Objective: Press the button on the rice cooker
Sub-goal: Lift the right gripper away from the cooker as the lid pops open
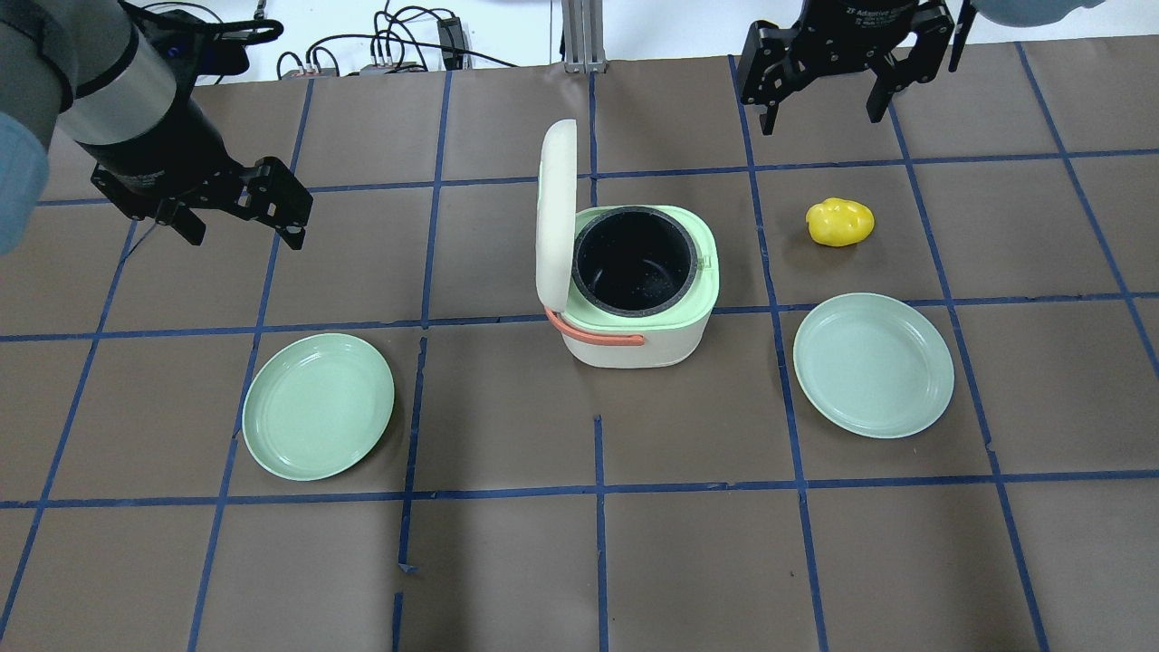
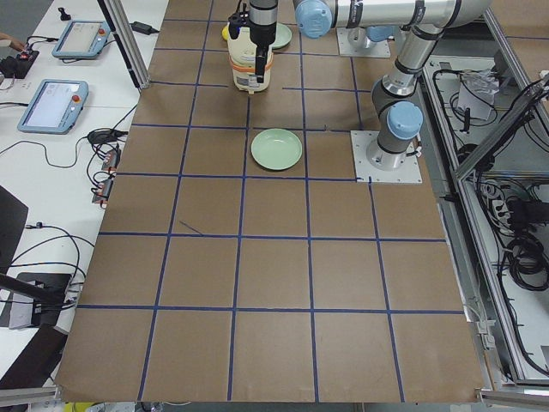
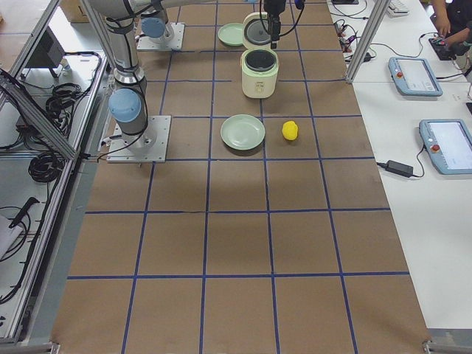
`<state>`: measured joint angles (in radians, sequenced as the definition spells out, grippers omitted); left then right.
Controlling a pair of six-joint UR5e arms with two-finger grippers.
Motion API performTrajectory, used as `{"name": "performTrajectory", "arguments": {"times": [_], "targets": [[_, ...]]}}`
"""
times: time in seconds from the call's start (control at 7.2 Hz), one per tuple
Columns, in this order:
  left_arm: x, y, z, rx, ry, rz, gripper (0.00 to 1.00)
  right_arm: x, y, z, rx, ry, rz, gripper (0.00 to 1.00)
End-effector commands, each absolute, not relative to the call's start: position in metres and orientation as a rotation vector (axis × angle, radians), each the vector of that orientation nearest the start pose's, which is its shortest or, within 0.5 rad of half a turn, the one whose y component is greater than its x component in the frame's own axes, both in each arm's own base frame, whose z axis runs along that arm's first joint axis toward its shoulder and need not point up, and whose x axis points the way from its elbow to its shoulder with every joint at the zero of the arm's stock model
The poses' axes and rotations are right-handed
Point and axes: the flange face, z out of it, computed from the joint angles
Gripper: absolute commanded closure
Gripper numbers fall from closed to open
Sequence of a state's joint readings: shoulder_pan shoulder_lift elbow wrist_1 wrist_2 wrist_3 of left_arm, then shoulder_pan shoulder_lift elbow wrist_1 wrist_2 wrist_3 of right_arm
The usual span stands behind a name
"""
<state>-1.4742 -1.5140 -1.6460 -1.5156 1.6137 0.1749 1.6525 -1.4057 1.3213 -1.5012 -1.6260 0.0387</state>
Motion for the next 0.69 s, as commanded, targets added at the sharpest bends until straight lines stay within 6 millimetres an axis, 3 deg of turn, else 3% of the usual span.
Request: {"name": "performTrajectory", "arguments": {"times": [0.0,0.56], "targets": [[-0.0829,-0.4816,0.4838,0.120,3.091,-0.047,0.00,0.1698,-0.5353,0.4933,-0.094,3.192,0.042,0.00],[-0.0829,-0.4816,0.4838,0.120,3.091,-0.047,0.00,0.1723,-0.5354,0.4995,-0.103,3.190,-0.006,0.00]]}}
